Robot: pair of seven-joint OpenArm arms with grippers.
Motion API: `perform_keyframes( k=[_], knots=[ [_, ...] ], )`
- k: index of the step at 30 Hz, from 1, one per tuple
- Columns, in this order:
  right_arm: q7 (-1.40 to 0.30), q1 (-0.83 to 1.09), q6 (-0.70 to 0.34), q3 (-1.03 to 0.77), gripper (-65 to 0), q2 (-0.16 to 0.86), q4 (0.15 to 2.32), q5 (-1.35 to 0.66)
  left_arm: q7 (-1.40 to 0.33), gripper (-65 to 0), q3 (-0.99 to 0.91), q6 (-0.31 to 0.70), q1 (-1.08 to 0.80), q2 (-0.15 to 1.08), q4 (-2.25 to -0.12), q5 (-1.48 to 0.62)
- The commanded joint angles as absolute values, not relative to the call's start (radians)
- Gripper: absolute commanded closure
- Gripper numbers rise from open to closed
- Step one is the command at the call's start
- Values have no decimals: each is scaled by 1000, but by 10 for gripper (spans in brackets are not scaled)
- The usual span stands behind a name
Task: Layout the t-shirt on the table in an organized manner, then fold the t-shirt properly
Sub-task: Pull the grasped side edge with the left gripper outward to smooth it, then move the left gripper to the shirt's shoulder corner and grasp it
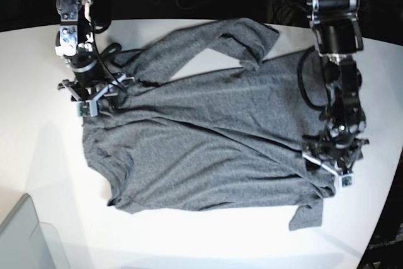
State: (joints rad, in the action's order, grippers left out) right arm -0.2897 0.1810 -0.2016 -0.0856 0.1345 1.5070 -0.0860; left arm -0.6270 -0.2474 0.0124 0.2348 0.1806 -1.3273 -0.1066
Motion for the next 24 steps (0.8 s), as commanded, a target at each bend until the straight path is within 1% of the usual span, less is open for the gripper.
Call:
perform_keyframes(
  k=[1, 3, 5, 9, 14, 18, 20, 24],
  knots=[
    [-263, 173, -200, -88, -290, 140, 1524, -91, -611, -395, -282, 4, 213, 189, -1374, -125],
    [-263, 173, -200, -88, -290, 140, 1524, -91, -590, -379, -341, 4, 133, 186, -1380, -189],
    [-263, 173, -200, -88, -290, 140, 1524, -91, -553, -364, -380, 4, 87, 186, -1334, -251],
    [-263, 176, -200, -88, -290, 140, 1524, -91, -536, -353, -397, 4, 30, 197, -1257, -331],
    [-263, 179, -200, -88, -290, 140, 1524, -91, -591, -353, -406, 4, -47, 197, -1276, -341],
    [-263, 180, -200, -88, -290, 140, 1526, -91, -607, -353, -503, 4, -128, 168, -1362, -341],
    [-263, 180, -200, -88, -290, 140, 1524, -91, -604, -355, -536, 5, -139, 153, -1389, -340],
    [-263, 182, -200, -88, -290, 136, 1526, -93, -611, -356, -545, 5, -108, 157, -1406, -337]
  ],
)
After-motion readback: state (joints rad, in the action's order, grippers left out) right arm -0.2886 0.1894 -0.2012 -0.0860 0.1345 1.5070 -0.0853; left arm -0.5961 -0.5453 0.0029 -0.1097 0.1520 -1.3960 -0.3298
